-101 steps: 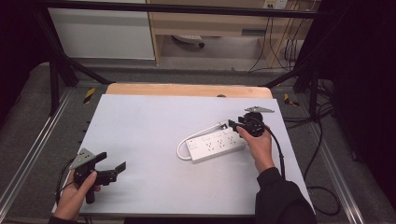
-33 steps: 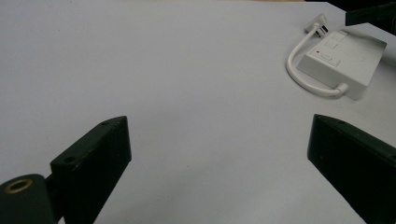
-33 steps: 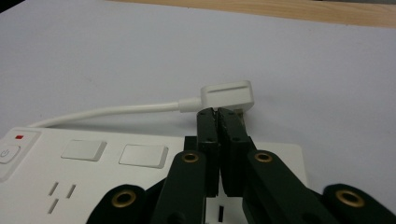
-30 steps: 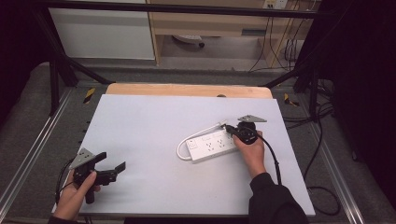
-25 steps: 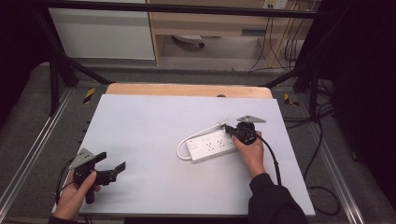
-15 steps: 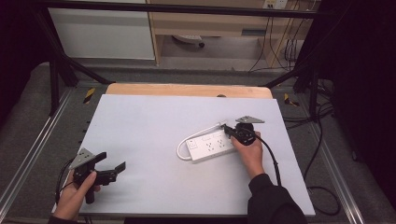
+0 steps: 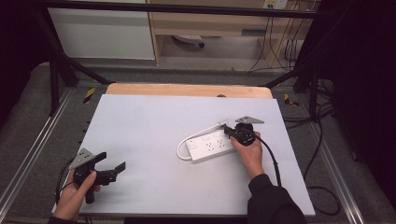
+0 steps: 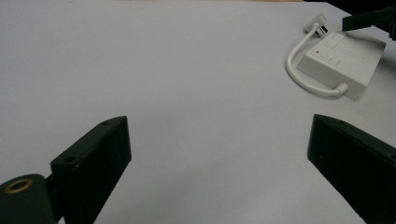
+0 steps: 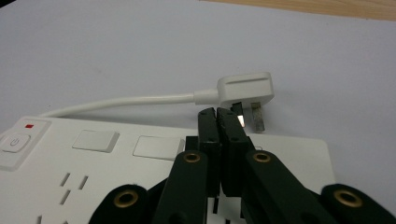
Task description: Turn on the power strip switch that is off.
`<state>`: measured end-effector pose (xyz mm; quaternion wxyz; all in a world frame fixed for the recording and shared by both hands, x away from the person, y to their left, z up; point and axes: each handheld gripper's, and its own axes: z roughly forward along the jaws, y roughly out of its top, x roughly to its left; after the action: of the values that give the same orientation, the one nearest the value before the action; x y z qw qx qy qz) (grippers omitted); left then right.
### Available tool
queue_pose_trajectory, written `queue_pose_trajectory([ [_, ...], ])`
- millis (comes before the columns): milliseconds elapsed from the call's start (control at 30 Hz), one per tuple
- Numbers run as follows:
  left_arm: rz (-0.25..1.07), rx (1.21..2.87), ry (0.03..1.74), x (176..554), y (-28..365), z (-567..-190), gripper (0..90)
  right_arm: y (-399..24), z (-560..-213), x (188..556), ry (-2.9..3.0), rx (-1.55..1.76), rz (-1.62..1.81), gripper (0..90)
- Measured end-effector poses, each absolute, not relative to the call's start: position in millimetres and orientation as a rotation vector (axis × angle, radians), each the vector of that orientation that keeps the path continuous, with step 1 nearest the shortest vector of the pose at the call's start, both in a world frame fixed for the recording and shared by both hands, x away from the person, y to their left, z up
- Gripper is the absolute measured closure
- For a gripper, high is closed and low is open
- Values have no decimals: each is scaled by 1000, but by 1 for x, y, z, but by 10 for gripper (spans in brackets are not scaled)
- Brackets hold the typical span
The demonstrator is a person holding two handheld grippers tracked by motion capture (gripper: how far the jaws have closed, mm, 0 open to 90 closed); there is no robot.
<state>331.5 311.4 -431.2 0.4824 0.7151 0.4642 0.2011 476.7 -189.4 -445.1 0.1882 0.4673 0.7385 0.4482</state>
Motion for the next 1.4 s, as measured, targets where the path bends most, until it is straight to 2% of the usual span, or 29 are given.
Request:
queue_pose_trajectory([
  [1400, 490, 1745, 1132, 331, 311, -431, 62, -190, -452, 472, 2034, 1300, 1308, 900],
])
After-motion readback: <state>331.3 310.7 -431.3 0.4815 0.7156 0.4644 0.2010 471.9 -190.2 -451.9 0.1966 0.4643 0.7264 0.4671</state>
